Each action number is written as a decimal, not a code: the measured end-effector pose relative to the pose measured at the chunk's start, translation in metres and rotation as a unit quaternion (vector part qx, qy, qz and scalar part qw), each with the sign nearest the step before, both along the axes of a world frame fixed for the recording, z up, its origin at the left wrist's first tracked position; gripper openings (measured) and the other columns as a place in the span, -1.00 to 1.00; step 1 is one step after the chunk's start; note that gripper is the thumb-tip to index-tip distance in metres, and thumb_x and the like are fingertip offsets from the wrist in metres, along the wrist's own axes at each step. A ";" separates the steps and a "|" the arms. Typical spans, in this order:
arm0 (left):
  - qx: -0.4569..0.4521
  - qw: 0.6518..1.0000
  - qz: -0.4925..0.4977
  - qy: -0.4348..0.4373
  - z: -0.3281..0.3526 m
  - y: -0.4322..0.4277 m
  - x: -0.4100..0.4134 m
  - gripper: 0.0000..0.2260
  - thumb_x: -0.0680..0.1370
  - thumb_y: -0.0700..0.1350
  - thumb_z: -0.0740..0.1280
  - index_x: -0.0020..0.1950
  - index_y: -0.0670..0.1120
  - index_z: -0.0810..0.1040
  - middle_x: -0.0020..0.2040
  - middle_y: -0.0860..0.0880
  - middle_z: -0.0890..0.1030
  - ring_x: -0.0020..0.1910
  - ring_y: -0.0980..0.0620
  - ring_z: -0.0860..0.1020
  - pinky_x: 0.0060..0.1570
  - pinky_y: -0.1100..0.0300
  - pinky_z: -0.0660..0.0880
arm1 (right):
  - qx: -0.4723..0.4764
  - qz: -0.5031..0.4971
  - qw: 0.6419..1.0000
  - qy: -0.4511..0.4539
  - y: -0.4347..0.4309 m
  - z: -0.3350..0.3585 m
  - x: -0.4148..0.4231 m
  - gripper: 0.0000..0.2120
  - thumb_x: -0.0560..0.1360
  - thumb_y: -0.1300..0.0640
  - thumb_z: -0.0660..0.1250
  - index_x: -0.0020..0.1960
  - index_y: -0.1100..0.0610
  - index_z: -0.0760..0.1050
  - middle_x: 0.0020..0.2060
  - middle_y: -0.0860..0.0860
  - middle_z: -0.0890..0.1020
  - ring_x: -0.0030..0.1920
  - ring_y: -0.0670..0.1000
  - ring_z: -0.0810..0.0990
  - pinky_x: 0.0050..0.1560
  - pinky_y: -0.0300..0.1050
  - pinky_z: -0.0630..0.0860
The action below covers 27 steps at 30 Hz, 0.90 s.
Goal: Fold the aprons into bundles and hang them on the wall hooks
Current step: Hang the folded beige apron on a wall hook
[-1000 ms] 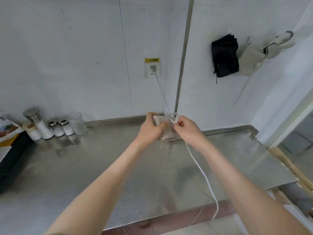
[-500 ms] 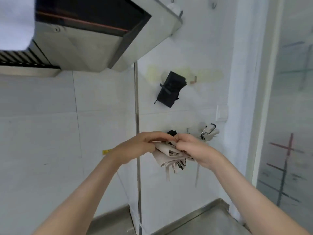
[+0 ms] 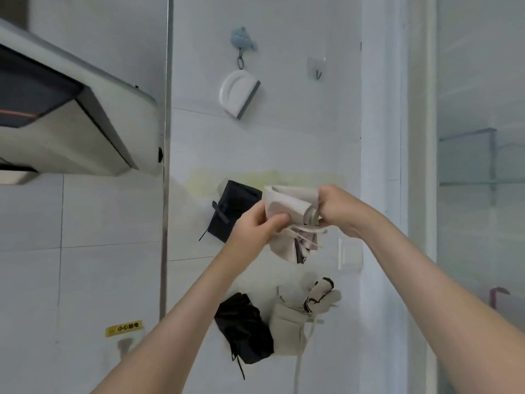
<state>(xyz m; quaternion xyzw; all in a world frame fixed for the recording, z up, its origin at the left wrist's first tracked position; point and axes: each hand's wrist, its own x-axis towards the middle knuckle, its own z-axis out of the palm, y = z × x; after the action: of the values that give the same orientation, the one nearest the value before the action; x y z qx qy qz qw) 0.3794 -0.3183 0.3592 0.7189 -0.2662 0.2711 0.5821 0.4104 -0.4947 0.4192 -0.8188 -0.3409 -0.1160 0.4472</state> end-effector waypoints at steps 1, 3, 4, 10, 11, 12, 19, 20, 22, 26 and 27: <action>-0.040 0.999 0.024 -0.005 0.007 -0.009 0.009 -0.89 0.58 -0.16 0.33 0.09 -0.05 0.55 -0.13 0.03 0.62 -0.21 0.18 0.57 -0.23 0.35 0.44 | 0.008 0.003 1.000 0.002 -0.002 0.007 0.009 -0.58 0.44 0.55 0.08 -0.15 0.15 0.61 -0.39 -0.03 0.63 -0.39 -0.10 0.60 -0.41 -0.24 0.52; -0.079 0.994 0.073 0.005 0.018 -0.021 0.029 -0.94 0.56 -0.10 0.35 0.02 -0.04 0.57 -0.11 -0.01 0.64 -0.12 0.05 0.60 -0.15 0.17 0.50 | 0.015 0.002 1.000 0.004 -0.003 0.023 0.030 -0.58 0.41 0.57 0.07 -0.18 0.20 0.61 -0.46 -0.03 0.63 -0.43 -0.08 0.61 -0.42 -0.23 0.53; -0.093 0.991 0.096 0.015 0.023 -0.026 0.040 -0.93 0.53 -0.06 0.36 -0.02 -0.02 0.58 -0.08 -0.02 0.65 -0.07 0.00 0.61 -0.08 0.08 0.54 | 0.021 -0.005 1.000 0.004 -0.004 0.030 0.046 -0.60 0.41 0.57 0.07 -0.17 0.25 0.61 -0.45 0.01 0.64 -0.43 -0.04 0.61 -0.43 -0.24 0.52; -0.114 0.956 0.269 0.028 0.052 -0.045 0.087 -0.86 0.56 0.02 0.32 -0.11 -0.03 0.49 -0.15 0.04 0.57 -0.10 0.00 0.55 -0.10 0.09 0.47 | 0.067 -0.041 0.997 0.000 0.015 0.048 0.105 -0.79 0.47 0.42 0.19 0.00 0.41 0.57 -0.30 0.16 0.57 -0.36 0.11 0.56 -0.35 -0.10 0.55; -0.108 0.947 0.301 0.033 0.055 -0.047 0.092 -0.83 0.56 0.04 0.31 -0.11 -0.03 0.48 -0.17 0.05 0.54 -0.14 0.02 0.52 -0.14 0.11 0.43 | 0.079 -0.037 0.996 0.008 0.017 0.050 0.111 -0.83 0.48 0.40 0.21 -0.07 0.39 0.58 -0.33 0.15 0.56 -0.39 0.11 0.54 -0.32 -0.08 0.56; -0.104 0.938 0.328 0.040 0.057 -0.049 0.098 -0.81 0.57 0.07 0.30 -0.10 -0.04 0.47 -0.18 0.05 0.52 -0.17 0.03 0.50 -0.15 0.12 0.41 | 0.089 -0.031 0.995 0.019 0.018 0.052 0.118 -0.84 0.49 0.39 0.23 -0.11 0.36 0.59 -0.34 0.15 0.56 -0.40 0.11 0.53 -0.27 -0.02 0.57; -0.100 0.929 0.349 0.075 0.061 -0.051 0.113 -0.80 0.58 0.03 0.31 -0.06 -0.10 0.48 -0.22 0.04 0.48 -0.18 0.01 0.46 -0.22 0.15 0.34 | 0.099 0.003 0.991 0.095 0.020 0.045 0.144 -0.84 0.52 0.37 0.22 -0.18 0.24 0.52 -0.36 0.15 0.57 -0.47 0.04 0.57 -0.28 -0.08 0.54; -0.100 0.928 0.350 0.073 0.062 -0.051 0.113 -0.80 0.58 0.03 0.31 -0.06 -0.10 0.48 -0.22 0.04 0.48 -0.18 0.01 0.46 -0.21 0.15 0.34 | 0.105 0.009 0.990 0.099 0.020 0.044 0.146 -0.86 0.53 0.38 0.20 -0.12 0.25 0.52 -0.33 0.15 0.57 -0.41 0.06 0.57 -0.26 -0.08 0.54; -0.101 0.927 0.353 0.076 0.065 -0.052 0.114 -0.79 0.59 0.04 0.30 -0.05 -0.11 0.48 -0.17 0.00 0.50 -0.19 0.01 0.46 -0.21 0.15 0.34 | 0.116 0.006 0.988 0.098 0.022 0.047 0.150 -0.83 0.55 0.38 0.17 -0.12 0.24 0.51 -0.33 0.14 0.56 -0.39 0.07 0.55 -0.29 -0.10 0.53; -0.118 0.919 0.365 0.091 0.073 -0.050 0.117 -0.67 0.59 0.07 0.28 0.16 -0.17 0.52 0.06 -0.10 0.57 -0.02 -0.08 0.53 -0.13 0.14 0.39 | 0.142 0.001 0.985 0.103 0.030 0.057 0.154 -0.74 0.56 0.35 0.14 -0.24 0.20 0.48 -0.37 0.13 0.55 -0.47 0.04 0.54 -0.37 -0.14 0.50; -0.110 0.916 0.373 0.098 0.073 -0.048 0.118 -0.65 0.59 0.07 0.28 0.19 -0.18 0.52 0.09 -0.12 0.58 0.00 -0.09 0.52 -0.12 0.14 0.39 | 0.143 0.008 0.982 0.121 0.030 0.055 0.155 -0.74 0.56 0.36 0.14 -0.25 0.20 0.47 -0.36 0.14 0.54 -0.46 0.05 0.53 -0.36 -0.12 0.49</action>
<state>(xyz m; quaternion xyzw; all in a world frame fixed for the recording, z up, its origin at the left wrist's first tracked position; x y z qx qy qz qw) 0.4978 -0.3667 0.4325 0.7204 0.1110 0.4246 0.5370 0.5653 -0.4646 0.4746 -0.7517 -0.2706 -0.0605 0.5984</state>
